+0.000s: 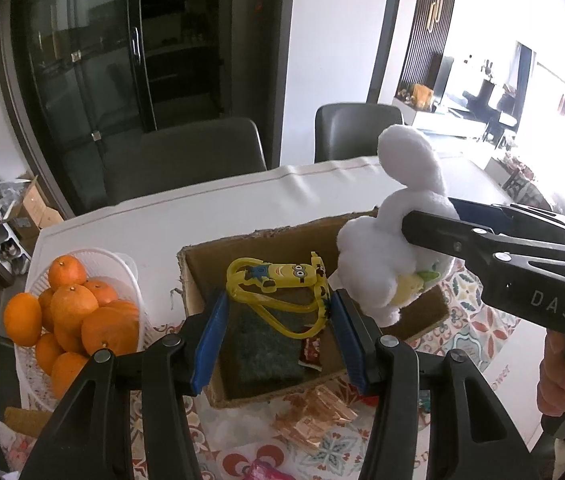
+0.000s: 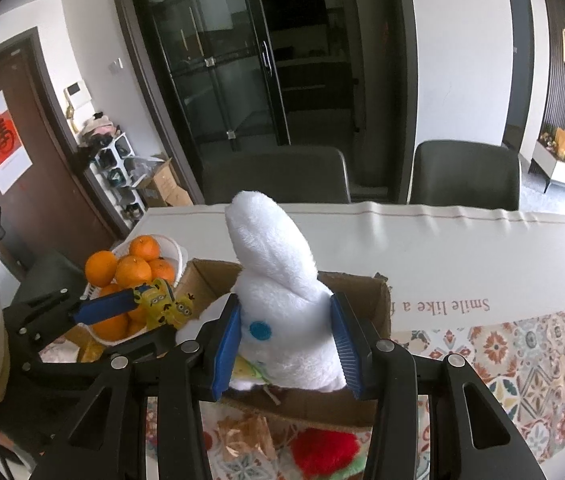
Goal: Organize soft objects
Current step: 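Release the strap and bunny into the box with both grippers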
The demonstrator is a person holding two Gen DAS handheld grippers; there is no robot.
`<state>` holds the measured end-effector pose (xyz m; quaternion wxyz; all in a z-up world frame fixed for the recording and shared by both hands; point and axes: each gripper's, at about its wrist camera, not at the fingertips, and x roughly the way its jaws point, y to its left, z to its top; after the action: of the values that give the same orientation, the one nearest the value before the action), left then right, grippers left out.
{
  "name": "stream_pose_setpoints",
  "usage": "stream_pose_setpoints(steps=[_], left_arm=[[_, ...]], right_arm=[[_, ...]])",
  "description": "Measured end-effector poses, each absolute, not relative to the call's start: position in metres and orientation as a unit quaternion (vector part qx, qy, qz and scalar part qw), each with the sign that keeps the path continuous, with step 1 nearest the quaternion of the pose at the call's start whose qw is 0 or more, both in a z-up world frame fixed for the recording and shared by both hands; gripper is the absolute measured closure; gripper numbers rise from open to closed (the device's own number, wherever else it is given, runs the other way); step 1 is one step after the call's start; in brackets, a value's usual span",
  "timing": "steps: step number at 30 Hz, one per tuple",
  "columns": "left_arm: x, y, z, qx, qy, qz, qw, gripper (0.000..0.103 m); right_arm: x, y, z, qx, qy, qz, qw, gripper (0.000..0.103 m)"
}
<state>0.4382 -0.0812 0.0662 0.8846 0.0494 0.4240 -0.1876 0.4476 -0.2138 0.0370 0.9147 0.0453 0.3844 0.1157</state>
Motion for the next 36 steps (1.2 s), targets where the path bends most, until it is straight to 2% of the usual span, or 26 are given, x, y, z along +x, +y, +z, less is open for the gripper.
stream_pose_setpoints(steps=[23, 27, 29, 30, 36], left_arm=[[0.467, -0.097, 0.002, 0.076, 0.499, -0.208, 0.838, 0.051], [0.467, -0.096, -0.001, 0.084, 0.5, -0.198, 0.839, 0.048], [0.466, -0.095, -0.001, 0.085, 0.498, -0.196, 0.84, 0.04], [0.465, -0.095, 0.0, 0.085, 0.497, -0.195, 0.842, 0.037], [0.456, -0.09, 0.01, 0.078, 0.487, -0.185, 0.85, 0.037]], right_arm=[[0.496, -0.199, -0.044, 0.015, 0.493, 0.116, 0.862, 0.057], [0.498, -0.195, -0.051, 0.007, 0.511, 0.123, 0.85, 0.052], [0.498, -0.195, -0.052, 0.009, 0.514, 0.125, 0.848, 0.05], [0.497, -0.196, -0.05, 0.008, 0.51, 0.122, 0.851, 0.045], [0.488, -0.201, -0.035, 0.002, 0.484, 0.11, 0.868, 0.043]])
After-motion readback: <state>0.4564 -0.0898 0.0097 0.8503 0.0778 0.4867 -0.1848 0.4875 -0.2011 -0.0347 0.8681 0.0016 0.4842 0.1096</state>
